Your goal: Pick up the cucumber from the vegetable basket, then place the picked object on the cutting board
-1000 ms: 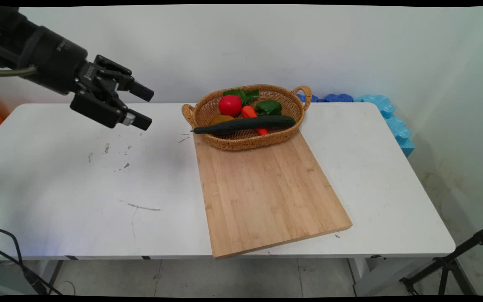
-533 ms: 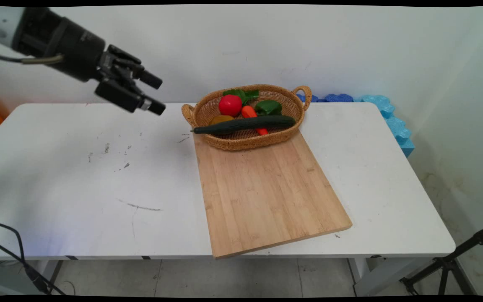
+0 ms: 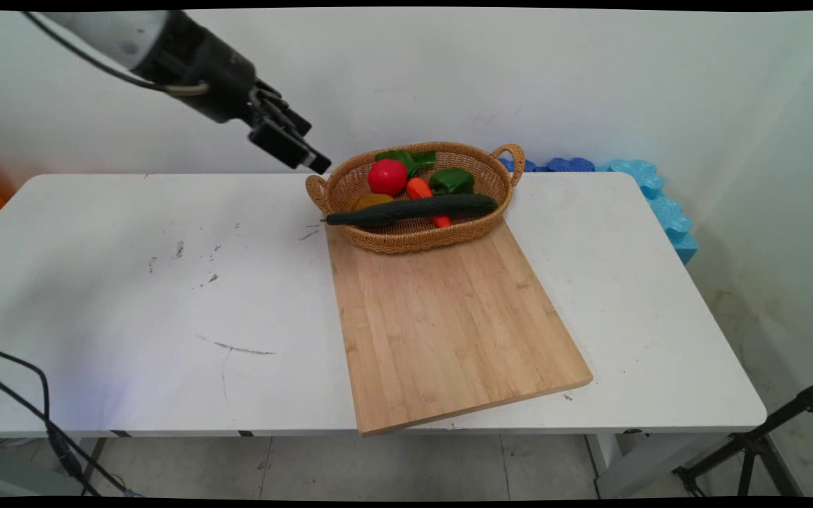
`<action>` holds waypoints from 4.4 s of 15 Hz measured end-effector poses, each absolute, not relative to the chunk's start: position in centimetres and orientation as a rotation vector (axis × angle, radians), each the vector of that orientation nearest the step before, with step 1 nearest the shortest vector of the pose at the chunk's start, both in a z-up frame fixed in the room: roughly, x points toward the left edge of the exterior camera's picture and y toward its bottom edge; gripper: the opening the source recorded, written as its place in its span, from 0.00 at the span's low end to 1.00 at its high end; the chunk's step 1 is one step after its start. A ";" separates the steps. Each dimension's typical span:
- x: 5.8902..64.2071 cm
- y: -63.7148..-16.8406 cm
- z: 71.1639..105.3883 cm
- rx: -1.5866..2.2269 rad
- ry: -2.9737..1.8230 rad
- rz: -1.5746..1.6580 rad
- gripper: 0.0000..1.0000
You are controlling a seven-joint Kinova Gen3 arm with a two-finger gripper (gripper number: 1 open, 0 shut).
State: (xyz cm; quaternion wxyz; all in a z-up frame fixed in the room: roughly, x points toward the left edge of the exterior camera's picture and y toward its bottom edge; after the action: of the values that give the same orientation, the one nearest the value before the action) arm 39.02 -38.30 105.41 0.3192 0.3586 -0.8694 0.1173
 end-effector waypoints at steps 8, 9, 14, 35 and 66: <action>35.2 -44.1 101.6 1.054 -2.373 0.347 1.00; 34.8 -44.7 101.2 1.064 -2.380 0.350 1.00; 32.6 -48.0 98.6 1.109 -2.423 0.369 1.00; 27.1 -56.5 90.2 1.155 -2.488 0.354 1.00; 27.7 -48.4 104.3 1.100 -2.348 0.374 0.00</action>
State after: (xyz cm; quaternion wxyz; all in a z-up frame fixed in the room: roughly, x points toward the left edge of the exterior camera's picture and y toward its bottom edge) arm 27.71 -48.41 104.30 0.2580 0.4056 -0.8659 0.1381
